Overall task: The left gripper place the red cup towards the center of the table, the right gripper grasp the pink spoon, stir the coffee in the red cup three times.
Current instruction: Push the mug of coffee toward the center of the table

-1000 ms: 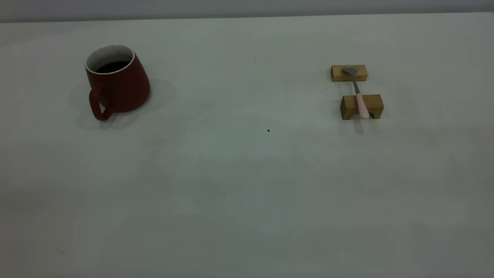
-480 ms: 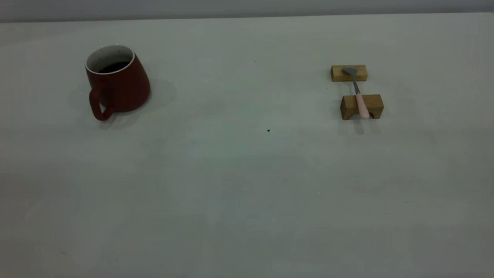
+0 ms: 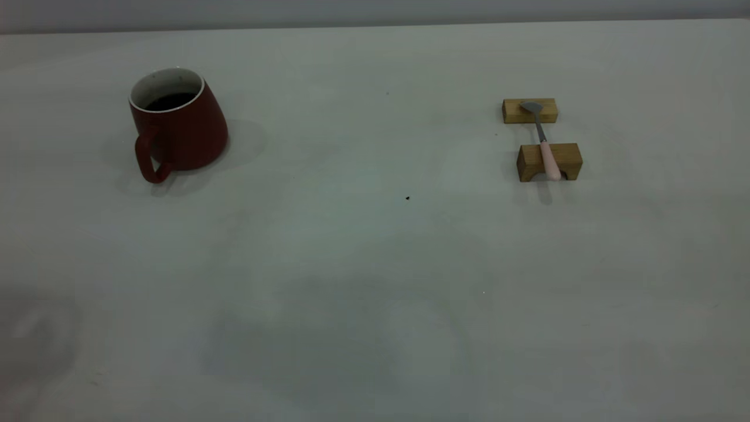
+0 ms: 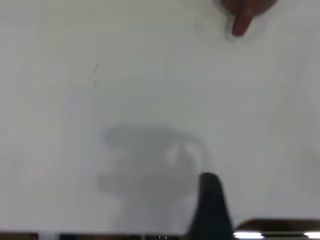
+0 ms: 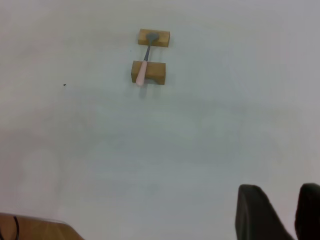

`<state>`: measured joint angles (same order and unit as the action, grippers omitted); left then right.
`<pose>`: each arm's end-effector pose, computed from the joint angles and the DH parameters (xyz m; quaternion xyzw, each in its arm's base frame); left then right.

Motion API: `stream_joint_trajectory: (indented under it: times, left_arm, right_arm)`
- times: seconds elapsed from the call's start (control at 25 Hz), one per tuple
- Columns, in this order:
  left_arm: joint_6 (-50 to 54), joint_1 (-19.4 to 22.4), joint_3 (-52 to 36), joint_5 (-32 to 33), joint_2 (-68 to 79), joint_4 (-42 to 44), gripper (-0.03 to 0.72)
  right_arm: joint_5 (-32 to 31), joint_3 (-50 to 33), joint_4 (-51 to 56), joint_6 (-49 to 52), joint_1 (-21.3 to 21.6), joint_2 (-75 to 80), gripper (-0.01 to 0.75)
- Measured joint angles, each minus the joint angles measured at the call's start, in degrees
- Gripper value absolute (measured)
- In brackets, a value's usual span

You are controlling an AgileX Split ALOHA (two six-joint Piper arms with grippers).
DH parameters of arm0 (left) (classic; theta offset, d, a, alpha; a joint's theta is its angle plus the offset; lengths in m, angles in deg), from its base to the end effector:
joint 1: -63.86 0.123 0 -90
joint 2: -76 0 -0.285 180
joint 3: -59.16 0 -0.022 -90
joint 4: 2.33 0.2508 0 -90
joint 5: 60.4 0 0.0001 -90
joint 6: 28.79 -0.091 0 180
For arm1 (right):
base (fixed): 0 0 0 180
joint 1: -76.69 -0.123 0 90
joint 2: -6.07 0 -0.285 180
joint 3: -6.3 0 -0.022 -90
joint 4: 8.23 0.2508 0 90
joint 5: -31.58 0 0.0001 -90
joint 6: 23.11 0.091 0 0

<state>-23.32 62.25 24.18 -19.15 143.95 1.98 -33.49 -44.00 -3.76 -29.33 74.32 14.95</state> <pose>0.1956 -0.0010 0.2788 -0.0128 0.9510 0.0132 0.3087 -0.0027 0.0063 0.2633 -0.0681 0.8807 0.0232 0.4682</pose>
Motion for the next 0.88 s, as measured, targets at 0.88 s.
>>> stream_joint_trajectory:
  times: [0.88]
  left_arm:
    - [-1.9,-4.8,21.6,-20.1,55.2,-0.6,0.676]
  right_arm:
    - [0.0,0.0,0.0,0.0,0.0,0.0,0.237]
